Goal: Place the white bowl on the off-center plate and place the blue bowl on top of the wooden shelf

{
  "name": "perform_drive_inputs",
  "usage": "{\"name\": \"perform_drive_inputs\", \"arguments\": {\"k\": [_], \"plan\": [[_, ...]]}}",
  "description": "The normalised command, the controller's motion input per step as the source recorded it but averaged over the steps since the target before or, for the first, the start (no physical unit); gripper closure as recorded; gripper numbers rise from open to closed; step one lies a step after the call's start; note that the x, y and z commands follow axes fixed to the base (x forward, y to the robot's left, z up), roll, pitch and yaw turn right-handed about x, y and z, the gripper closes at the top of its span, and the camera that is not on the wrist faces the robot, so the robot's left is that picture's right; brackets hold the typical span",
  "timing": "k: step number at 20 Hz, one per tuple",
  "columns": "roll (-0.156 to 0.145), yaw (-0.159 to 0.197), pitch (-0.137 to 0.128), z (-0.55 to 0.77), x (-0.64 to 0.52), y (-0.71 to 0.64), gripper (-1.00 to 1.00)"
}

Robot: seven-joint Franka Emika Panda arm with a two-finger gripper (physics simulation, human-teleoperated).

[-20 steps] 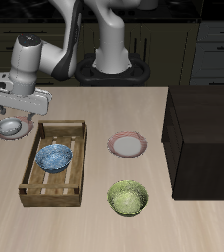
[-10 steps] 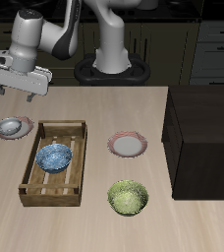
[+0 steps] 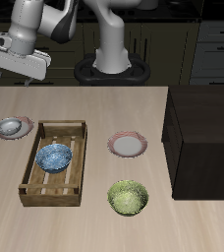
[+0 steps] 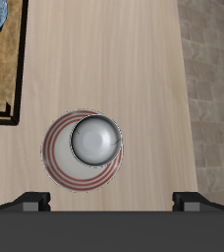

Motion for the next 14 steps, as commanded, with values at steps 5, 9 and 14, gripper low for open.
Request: {"name": "perform_drive_inputs", "arguments": {"k": [5, 9, 14], "plan": [[-0.071, -0.008, 0.014, 0.29, -0.02, -0.13, -1.00], [-0.022, -0.030, 0.019, 0.25, -0.04, 0.01, -1.00], [0.059, 0.011, 0.032, 0.25, 0.08, 0.36, -1.00]]}}
